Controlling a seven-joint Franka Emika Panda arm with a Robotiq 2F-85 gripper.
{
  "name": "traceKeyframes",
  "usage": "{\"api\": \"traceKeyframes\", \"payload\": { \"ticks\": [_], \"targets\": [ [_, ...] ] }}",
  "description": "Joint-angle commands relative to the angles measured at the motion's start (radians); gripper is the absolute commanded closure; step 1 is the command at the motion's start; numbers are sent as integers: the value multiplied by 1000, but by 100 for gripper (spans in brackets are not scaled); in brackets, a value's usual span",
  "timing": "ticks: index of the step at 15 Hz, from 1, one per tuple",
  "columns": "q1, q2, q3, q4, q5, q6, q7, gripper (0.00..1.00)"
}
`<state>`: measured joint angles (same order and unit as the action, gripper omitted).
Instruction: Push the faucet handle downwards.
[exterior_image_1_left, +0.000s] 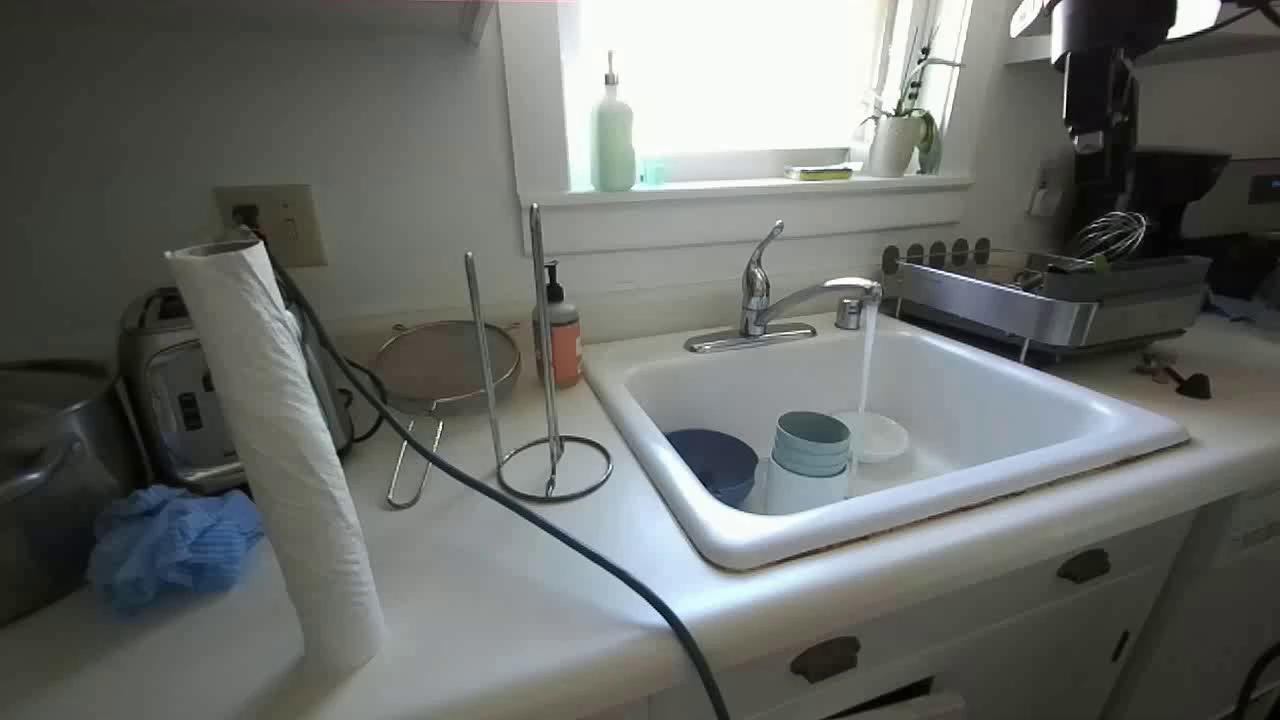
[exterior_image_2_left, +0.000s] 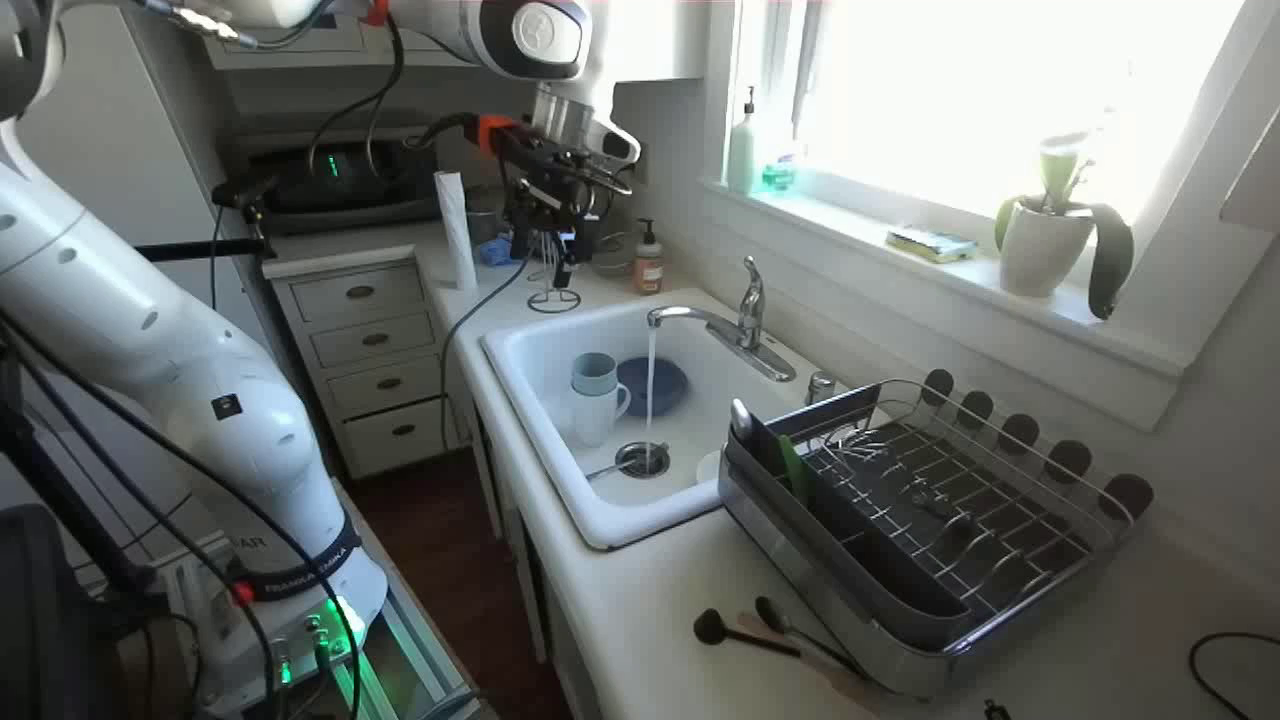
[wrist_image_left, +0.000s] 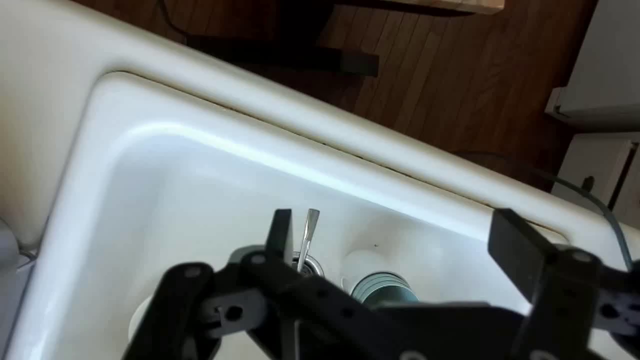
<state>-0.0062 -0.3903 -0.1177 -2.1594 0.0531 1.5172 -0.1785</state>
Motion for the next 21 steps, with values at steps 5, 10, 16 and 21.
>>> {"api": "traceKeyframes", "payload": {
  "ticks": [5, 10, 16, 21],
  "targets": [
    [-12, 1, 9, 2, 3, -3, -3, 0],
    [-12, 1, 9, 2, 3, -3, -3, 0],
    [-32, 97, 15, 59, -31, 149, 56, 0],
    [-38, 299, 15, 194, 0, 396, 107, 0]
  ]
}}
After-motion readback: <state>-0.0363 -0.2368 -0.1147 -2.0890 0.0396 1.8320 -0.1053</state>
